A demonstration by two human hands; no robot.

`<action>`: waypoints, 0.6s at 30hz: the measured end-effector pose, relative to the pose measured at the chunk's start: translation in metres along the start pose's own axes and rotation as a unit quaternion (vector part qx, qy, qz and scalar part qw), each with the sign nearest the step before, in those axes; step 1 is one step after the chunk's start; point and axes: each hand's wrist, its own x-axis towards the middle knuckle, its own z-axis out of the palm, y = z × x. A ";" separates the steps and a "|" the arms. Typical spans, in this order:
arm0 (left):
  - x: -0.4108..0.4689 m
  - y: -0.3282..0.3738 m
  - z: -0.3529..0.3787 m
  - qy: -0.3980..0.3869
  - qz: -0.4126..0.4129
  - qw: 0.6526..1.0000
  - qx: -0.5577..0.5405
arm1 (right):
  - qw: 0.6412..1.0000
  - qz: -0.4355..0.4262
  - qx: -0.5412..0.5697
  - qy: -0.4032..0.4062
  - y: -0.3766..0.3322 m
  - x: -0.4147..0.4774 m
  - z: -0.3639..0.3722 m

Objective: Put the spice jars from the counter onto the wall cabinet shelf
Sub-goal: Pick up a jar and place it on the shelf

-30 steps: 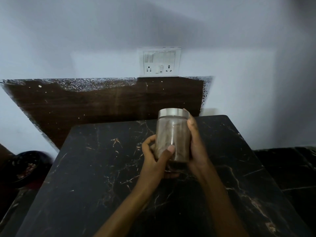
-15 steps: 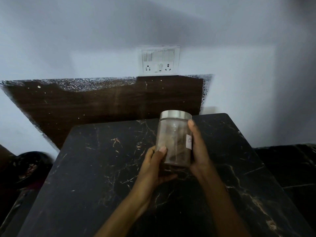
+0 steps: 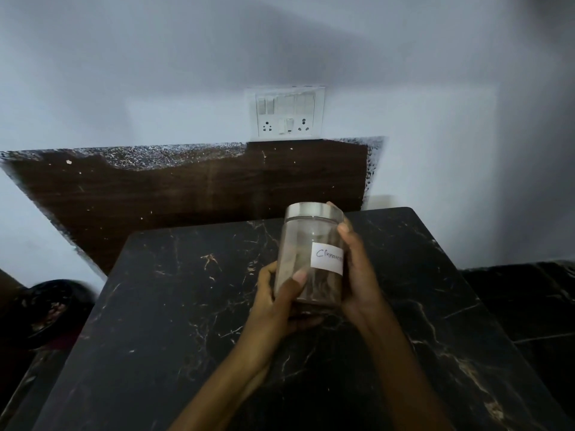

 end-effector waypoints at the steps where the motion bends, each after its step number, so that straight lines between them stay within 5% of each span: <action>1: 0.000 0.001 0.000 0.003 -0.005 1.000 0.016 | 1.000 -0.007 -0.009 0.007 0.000 0.001 0.000; 6: 0.000 0.009 0.000 0.041 0.068 0.985 0.153 | 0.997 -0.029 -0.048 0.044 -0.002 0.001 0.001; 11: 0.004 0.015 0.007 -0.016 0.150 0.963 0.224 | 0.995 -0.064 -0.074 0.020 -0.005 0.002 0.007; 18: 0.010 0.015 0.005 -0.017 0.164 0.952 0.259 | 0.992 -0.090 -0.086 0.015 -0.008 0.001 0.013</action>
